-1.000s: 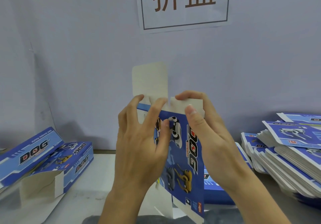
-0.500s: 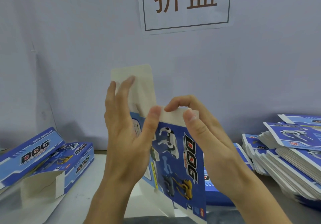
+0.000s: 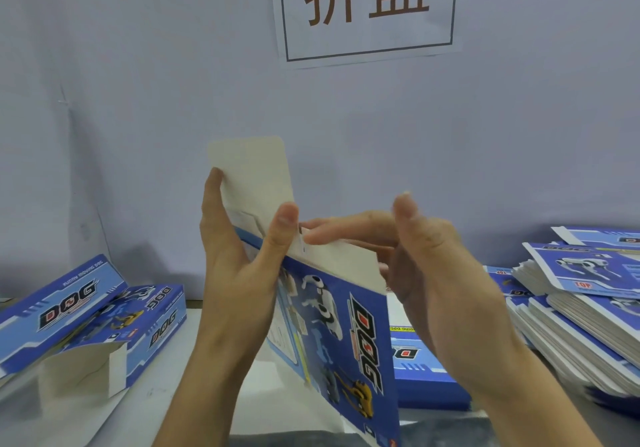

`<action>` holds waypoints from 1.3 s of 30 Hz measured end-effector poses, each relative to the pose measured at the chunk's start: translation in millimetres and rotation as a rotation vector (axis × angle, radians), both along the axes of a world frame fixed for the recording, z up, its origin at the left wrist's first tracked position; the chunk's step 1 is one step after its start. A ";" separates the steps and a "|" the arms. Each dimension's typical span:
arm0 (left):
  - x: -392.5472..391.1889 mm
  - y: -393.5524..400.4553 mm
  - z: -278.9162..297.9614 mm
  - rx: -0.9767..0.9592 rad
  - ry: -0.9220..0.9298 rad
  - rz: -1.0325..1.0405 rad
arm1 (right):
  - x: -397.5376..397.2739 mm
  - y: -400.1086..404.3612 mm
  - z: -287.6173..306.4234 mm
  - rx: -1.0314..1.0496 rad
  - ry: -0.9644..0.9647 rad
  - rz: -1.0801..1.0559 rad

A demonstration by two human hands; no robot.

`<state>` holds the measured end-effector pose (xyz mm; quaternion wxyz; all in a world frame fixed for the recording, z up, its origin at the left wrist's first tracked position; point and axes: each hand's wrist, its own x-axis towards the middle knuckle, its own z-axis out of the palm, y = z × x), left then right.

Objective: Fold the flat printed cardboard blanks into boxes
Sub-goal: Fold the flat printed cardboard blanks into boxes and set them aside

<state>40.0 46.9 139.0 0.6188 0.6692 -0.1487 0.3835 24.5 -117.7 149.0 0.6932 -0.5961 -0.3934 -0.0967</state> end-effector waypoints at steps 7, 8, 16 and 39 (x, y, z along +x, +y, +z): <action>0.4 0.3 -2.5 -0.049 -0.031 -0.031 | -3.8 6.0 2.3 -0.069 -0.114 -0.049; -1.1 1.3 0.1 -0.055 -0.016 -0.029 | -5.4 6.4 3.6 -0.058 -0.106 -0.032; 1.1 6.3 -4.1 -0.027 -0.063 -0.038 | 2.8 -0.6 -2.8 -0.076 -0.063 -0.089; 1.5 -4.6 -14.3 0.116 -0.182 -0.195 | 6.7 22.1 -21.5 -0.120 -0.300 -0.379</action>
